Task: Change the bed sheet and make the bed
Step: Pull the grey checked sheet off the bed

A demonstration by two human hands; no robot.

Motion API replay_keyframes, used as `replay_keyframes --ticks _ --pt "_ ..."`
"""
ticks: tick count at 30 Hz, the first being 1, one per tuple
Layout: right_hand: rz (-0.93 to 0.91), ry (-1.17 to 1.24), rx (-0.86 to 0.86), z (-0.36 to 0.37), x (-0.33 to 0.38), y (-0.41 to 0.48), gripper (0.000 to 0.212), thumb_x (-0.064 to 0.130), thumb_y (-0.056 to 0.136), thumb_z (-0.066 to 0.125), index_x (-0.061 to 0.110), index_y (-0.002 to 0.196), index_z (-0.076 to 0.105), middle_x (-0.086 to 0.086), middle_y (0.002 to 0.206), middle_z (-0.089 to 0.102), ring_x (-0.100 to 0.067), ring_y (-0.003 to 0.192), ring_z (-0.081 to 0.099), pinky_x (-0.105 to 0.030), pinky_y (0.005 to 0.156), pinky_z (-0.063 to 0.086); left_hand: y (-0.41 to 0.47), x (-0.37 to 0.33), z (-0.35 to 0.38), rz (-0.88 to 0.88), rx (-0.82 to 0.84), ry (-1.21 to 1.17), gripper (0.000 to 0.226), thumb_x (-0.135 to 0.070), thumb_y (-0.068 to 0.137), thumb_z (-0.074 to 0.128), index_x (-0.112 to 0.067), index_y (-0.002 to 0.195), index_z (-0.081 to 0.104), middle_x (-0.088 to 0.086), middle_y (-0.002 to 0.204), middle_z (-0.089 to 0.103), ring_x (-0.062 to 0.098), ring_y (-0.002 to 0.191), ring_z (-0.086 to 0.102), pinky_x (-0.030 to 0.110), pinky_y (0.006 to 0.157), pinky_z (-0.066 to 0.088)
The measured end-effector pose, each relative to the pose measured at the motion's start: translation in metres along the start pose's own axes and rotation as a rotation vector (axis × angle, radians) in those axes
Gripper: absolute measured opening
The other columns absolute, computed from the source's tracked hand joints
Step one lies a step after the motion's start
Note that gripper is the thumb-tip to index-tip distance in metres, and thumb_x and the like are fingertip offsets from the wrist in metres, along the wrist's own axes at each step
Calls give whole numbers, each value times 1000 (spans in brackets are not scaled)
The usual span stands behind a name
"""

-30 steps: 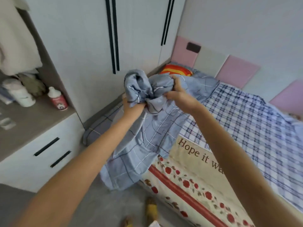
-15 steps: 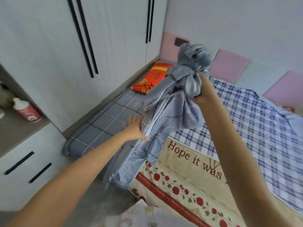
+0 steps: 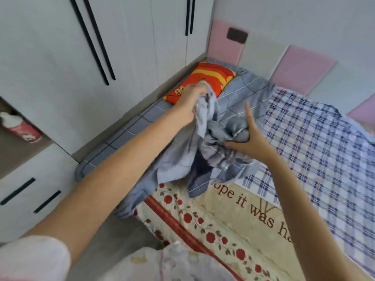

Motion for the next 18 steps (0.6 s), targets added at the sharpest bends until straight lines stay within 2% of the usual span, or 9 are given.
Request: replay_keyframes --ticks 1,3,6,8,10,12,14,16,18 --pt "-4 44 57 16 10 3 112 30 75 80 34 151 -2 6 137 42 -12 110 52 -28 92 46 -7 -4 31 25 128 89 11 -9 64 56 -11 75 57 4 69 56 17 65 54 24 60 45" --pt "54 50 66 43 11 20 89 42 77 75 8 146 30 5 130 48 -12 114 49 -15 92 40 -30 8 83 -20 361 312 40 -7 67 61 -11 106 55 0 81 52 11 74 51 13 63 41" --pt "202 308 -205 42 -4 31 34 4 88 61 -4 121 54 -20 117 61 -27 103 60 -33 90 48 -27 32 82 -29 424 186 57 4 77 58 -7 130 44 -3 92 53 5 85 54 6 73 42" --pt "192 467 -290 35 -10 31 14 7 86 55 -2 96 59 -17 85 62 -16 74 58 -33 70 50 -23 45 43 -73 415 -72 60 6 75 59 -8 131 42 5 107 57 15 99 58 23 88 48" --pt "250 595 -332 28 -24 29 25 15 82 51 -9 86 55 -24 76 57 -27 71 59 -32 65 42 -9 70 -7 -31 315 52 76 1 71 68 -16 137 35 9 127 46 17 116 52 29 97 46" --pt "354 767 -370 22 -35 21 29 15 87 50 -8 103 57 -26 97 64 -35 93 64 -35 74 50 6 116 -66 3 174 708 97 -11 68 81 -24 145 24 8 142 26 21 132 35 33 105 36" --pt "416 820 -345 20 -47 16 27 15 92 50 -2 109 60 -14 94 68 -25 88 66 -31 70 54 7 188 -126 -232 142 1190 106 -25 68 83 -24 149 15 11 152 5 30 142 12 42 111 26" --pt "417 764 -302 16 -48 15 33 18 88 53 -12 103 57 -23 91 66 -34 86 65 -33 69 51 2 255 -172 -479 110 1279 95 -36 75 77 -24 149 19 16 156 -4 32 145 -2 46 115 20" --pt "385 651 -241 17 -46 13 58 24 80 58 -26 106 41 -46 107 51 -57 101 51 -48 74 50 -1 294 -201 -565 -17 1255 67 -33 87 66 -17 144 34 22 153 16 35 143 12 44 112 25"
Point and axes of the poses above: each hand's wrist, its own y-axis towards the middle knuckle, its own z-axis out of the palm, x = y × z, the point moved 8 cm from there along y, towards the middle knuckle
